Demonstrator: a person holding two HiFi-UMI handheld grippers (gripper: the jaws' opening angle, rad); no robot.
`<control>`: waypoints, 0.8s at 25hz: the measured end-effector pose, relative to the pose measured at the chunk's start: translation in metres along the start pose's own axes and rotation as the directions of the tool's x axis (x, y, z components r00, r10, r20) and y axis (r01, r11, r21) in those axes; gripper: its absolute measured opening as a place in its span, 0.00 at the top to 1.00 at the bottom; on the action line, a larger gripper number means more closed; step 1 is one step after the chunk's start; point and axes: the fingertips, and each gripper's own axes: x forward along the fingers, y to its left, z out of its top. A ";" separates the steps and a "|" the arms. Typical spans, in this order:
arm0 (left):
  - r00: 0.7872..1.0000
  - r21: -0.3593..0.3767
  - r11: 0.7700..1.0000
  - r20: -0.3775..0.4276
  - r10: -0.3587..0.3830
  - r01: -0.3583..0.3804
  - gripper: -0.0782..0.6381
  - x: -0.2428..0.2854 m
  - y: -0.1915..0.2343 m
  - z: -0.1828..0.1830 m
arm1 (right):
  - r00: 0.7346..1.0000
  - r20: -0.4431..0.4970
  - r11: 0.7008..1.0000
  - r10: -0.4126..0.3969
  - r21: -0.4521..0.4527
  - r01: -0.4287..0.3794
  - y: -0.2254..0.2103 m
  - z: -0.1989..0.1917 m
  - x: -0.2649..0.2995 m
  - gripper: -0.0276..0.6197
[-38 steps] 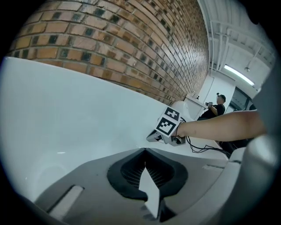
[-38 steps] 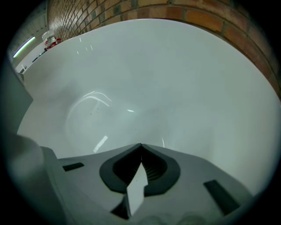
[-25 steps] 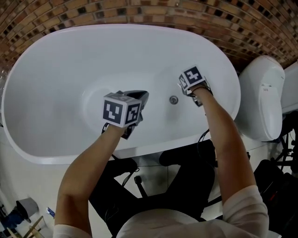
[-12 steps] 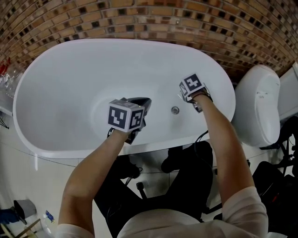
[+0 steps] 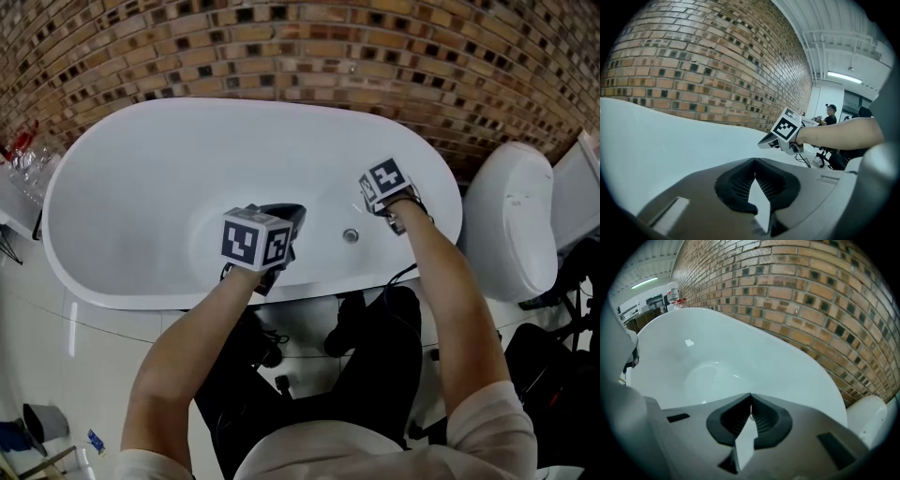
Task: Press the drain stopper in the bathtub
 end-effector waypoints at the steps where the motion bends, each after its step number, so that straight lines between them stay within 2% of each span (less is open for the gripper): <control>1: 1.000 0.008 1.000 0.004 0.000 0.000 0.88 -0.004 -0.004 0.001 | 1.000 0.010 1.000 -0.006 -0.007 0.006 0.001 0.001 -0.007 0.93; 8: 1.000 0.048 0.999 0.030 0.009 -0.011 0.88 -0.028 -0.030 0.010 | 0.998 0.062 1.000 -0.021 -0.017 0.022 0.008 0.003 -0.048 0.93; 20: 0.996 0.085 0.996 0.085 0.005 -0.013 0.88 -0.058 -0.062 0.011 | 0.986 0.158 0.998 -0.048 0.045 0.041 0.022 -0.007 -0.105 0.93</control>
